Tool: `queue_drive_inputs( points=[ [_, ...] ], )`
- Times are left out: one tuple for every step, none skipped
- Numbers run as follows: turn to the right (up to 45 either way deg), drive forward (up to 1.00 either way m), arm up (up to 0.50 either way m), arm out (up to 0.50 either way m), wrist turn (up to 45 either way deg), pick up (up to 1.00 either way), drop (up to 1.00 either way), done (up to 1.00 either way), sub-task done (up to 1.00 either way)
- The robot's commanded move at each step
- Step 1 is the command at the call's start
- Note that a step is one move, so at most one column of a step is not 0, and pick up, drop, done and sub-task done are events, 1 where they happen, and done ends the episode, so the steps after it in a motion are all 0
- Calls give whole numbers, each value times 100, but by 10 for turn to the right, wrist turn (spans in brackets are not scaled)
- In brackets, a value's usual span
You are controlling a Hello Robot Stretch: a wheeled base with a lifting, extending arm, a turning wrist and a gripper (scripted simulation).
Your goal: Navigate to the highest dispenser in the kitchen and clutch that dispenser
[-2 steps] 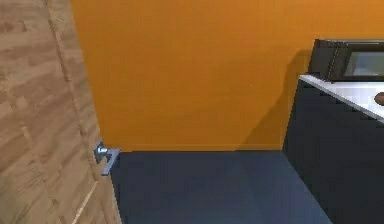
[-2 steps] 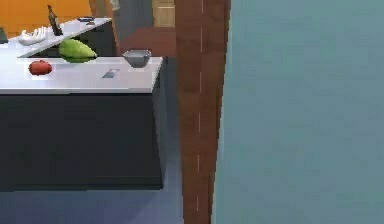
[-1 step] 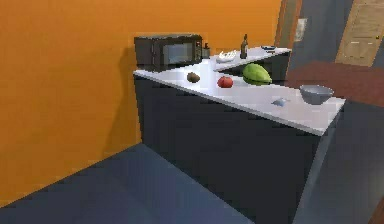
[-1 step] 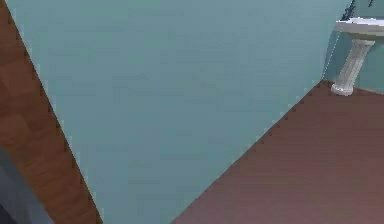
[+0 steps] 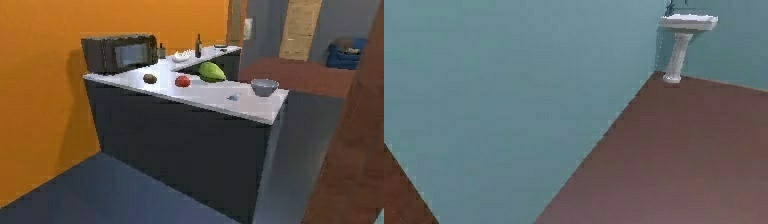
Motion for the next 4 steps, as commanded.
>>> queue_drive_inputs(
  points=[
    [0, 45, 0, 0, 0, 0, 0, 0, 0],
    [330, 0, 0, 0, 0, 0, 0, 0, 0],
    [0, 25, 0, 0, 0, 0, 0, 0, 0],
    [360, 0, 0, 0, 0, 0, 0, 0, 0]
  ],
)
